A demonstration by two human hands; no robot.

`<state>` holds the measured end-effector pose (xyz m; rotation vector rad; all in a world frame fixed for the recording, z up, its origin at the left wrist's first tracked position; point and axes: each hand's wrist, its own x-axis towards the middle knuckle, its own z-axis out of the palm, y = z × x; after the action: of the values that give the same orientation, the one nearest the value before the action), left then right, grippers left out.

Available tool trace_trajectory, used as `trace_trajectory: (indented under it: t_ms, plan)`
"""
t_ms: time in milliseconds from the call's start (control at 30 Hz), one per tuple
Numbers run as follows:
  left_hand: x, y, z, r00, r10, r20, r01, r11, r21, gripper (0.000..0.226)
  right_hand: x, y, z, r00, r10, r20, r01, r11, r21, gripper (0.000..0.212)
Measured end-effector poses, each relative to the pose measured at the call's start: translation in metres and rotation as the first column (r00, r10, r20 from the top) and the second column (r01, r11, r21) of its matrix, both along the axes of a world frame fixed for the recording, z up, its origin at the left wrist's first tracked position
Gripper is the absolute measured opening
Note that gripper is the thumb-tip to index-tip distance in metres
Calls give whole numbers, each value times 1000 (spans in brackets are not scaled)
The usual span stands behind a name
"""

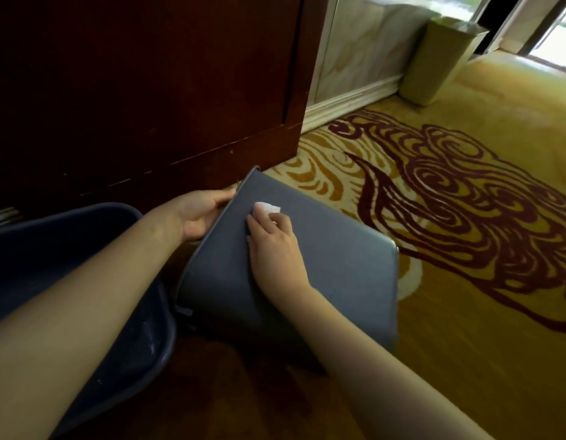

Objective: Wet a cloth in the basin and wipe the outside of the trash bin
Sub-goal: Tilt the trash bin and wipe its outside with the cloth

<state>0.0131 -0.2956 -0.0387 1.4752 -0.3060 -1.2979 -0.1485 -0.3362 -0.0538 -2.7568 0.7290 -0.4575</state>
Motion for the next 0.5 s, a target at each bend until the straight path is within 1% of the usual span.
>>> trace_trajectory:
  t_ms: [67,100,167,233,267,367,433,467,500]
  plan:
    - [-5,-9,6,1000,-5,30,4,999,49,25,-19,-14,-5,1000,-15,-24,15,1000,6,43]
    - [-7,-12,9,999,-6,37,3,997,79,24,-33,-24,-8,998,-56,-28,56,998,27,44]
    - [-10,-16,15,999,-7,53,-1,990,139,22,-70,-46,-13,976,-212,-41,214,973,83,44]
    - [-15,-18,19,997,14,74,-26,987,162,25,-109,-64,-16,923,-381,-47,384,917,109,43]
    - [-17,-19,20,996,34,82,-46,986,160,27,-125,-70,-17,898,-438,-37,439,890,126,43]
    - [-25,-18,22,992,84,93,-95,987,127,31,-151,-81,-16,855,-515,63,490,841,229,41]
    - [-29,-17,25,985,109,131,-121,988,91,31,-150,-83,-7,794,-592,143,530,787,316,39]
    - [-31,-16,28,981,126,151,-137,988,68,29,-145,-82,0,757,-625,188,548,765,338,38]
    - [-31,-15,32,976,144,163,-152,988,38,27,-136,-77,8,735,-634,240,553,766,327,37]
